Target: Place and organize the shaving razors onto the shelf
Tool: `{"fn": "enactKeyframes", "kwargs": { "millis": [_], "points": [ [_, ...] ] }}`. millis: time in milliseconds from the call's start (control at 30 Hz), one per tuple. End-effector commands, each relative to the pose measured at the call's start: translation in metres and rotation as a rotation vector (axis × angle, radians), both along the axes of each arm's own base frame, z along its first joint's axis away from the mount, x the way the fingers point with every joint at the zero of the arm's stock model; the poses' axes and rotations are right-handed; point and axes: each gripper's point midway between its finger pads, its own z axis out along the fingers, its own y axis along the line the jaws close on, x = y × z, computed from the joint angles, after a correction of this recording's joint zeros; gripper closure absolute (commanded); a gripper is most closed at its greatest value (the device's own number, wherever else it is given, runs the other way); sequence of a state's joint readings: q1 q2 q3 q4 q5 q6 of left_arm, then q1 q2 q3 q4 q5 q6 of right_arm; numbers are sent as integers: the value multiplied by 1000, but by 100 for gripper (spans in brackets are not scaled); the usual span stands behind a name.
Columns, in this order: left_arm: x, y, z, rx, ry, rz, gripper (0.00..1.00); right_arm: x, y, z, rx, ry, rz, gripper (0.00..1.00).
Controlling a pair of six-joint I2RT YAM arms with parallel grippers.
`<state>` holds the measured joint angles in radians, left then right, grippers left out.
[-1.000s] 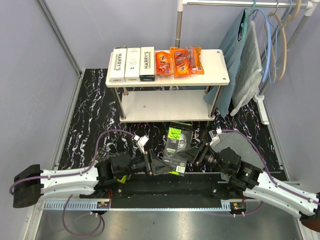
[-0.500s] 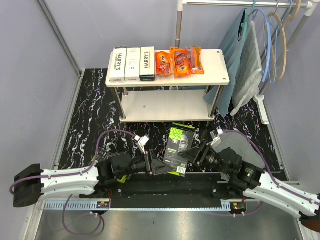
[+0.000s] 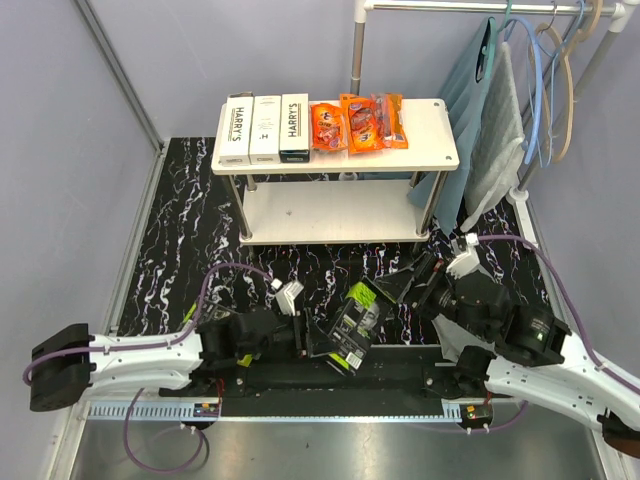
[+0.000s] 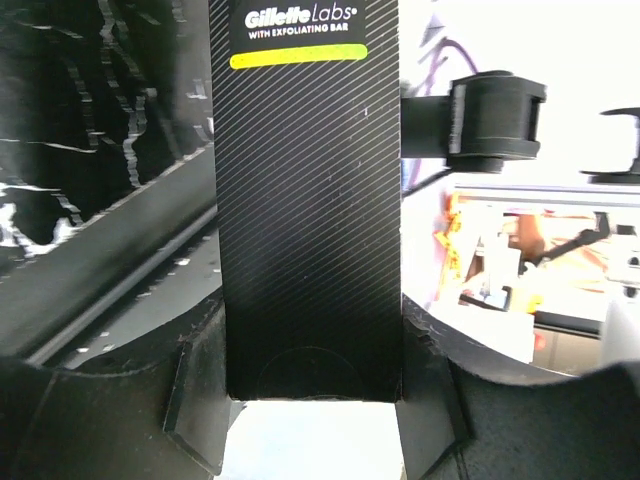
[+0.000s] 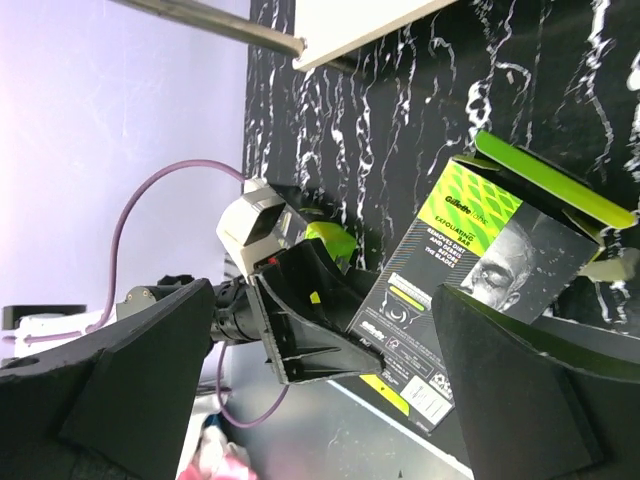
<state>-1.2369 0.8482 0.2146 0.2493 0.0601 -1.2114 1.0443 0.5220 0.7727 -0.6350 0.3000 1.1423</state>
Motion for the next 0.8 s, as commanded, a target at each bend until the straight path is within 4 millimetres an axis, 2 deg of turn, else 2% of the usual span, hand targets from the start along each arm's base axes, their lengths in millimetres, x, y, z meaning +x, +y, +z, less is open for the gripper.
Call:
{"fn": "enactKeyframes", "kwargs": {
  "millis": [0,33,67,133,167,233,267,433,467,500,567,600,667,700,733,767],
  "points": [
    [13,-27,66,-170,-110,4,100,7,-20,-3,-101,-19,-64,0],
    [15,-30,64,-156,-109,6,100,6,-23,-1,-87,-25,-69,0],
    [19,-35,73,-168,-125,6,100,6,-25,-2,-85,-20,-78,0],
    [24,-42,75,-154,-135,16,100,4,-30,0,-69,-26,-86,0],
    [29,-46,87,-172,-155,23,100,2,-33,-2,-71,-20,-91,0],
    [39,-51,92,-171,-166,45,100,1,-40,1,-58,-25,-104,0],
    [43,-55,103,-195,-180,53,100,-1,-43,-1,-63,-21,-104,0],
    [70,-60,119,-245,-194,104,100,-5,-57,2,-64,-24,-129,0],
    [75,-62,128,-279,-197,110,100,-5,-59,2,-63,-27,-134,0],
    [82,-64,125,-276,-187,112,100,-5,-60,4,-61,-30,-136,0],
    [89,-67,133,-313,-183,118,100,-5,-63,5,-65,-31,-140,0],
    [96,-70,128,-304,-173,129,100,-5,-63,5,-65,-31,-142,0],
    [103,-75,134,-319,-175,143,100,-6,-64,6,-65,-33,-140,0],
    [110,-79,127,-297,-168,163,100,-6,-64,8,-61,-35,-141,0],
    [115,-83,137,-304,-182,174,100,-6,-65,7,-62,-34,-143,0],
    [121,-86,129,-272,-174,193,100,-6,-65,7,-63,-33,-141,0]
  ]
}}
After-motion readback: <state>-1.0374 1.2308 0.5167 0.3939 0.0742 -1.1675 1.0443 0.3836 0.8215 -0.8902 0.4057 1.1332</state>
